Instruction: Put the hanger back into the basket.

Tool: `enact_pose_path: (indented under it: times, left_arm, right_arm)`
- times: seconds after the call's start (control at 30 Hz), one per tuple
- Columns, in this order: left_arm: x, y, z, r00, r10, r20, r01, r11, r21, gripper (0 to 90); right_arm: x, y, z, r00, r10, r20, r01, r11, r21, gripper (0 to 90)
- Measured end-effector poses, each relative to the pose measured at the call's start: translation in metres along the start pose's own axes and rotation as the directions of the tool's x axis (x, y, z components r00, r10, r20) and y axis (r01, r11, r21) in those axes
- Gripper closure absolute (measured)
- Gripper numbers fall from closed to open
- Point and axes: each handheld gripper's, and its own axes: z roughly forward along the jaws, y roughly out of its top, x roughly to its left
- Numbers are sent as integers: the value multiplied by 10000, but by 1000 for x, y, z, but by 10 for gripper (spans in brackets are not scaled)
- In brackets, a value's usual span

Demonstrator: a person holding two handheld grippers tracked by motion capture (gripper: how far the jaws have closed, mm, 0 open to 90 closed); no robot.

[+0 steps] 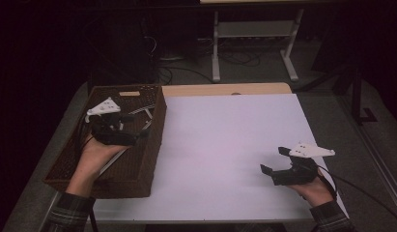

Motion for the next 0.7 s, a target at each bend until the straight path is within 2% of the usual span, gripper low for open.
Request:
enact_pose_path:
  times: [0.1, 0.13, 0.2, 0.3, 0.4, 0.43, 0.47, 0.57, 0.7]
  left_arm:
    - [-14, 3, 17, 9995, 158, 277, -159, 9999, 5, 58]
    - [-14, 3, 17, 9995, 158, 277, -159, 9999, 5, 50]
    - [-26, 4, 33, 9982, 330, 497, -341, 9992, 213, 33]
    - [-34, 5, 41, 9966, 379, 732, -394, 9990, 197, 29]
    - [-46, 7, 53, 9936, 456, 1032, -475, 9987, 166, 28]
    - [-54, 8, 59, 9909, 601, 1205, -630, 9978, 203, 26]
    - [-54, 8, 59, 9909, 601, 1205, -630, 9978, 203, 26]
    - [-67, 7, 72, 9869, 712, 1447, -743, 9971, 165, 26]
    - [-79, 1, 87, 9828, 640, 1734, -670, 9977, 113, 26]
  right_arm:
    - [0, 0, 0, 10000, 4, -8, -4, 10000, -13, 61]
    - [0, 0, 0, 10000, 4, -8, -4, 10000, -13, 61]
    - [0, 0, 0, 10000, 0, -10, 0, 10000, -15, 61]
    - [0, 0, 0, 10000, -6, -9, 6, 10000, -18, 61]
    - [0, 0, 0, 10000, -13, -15, 13, 10000, -13, 61]
    - [0, 0, 0, 10000, 0, -28, 0, 10000, -17, 61]
    - [0, 0, 0, 10000, 0, -28, 0, 10000, -17, 61]
    - [0, 0, -1, 10000, -8, -44, 8, 10000, -18, 61]
    - [1, 0, 0, 10000, -27, -72, 27, 10000, -9, 61]
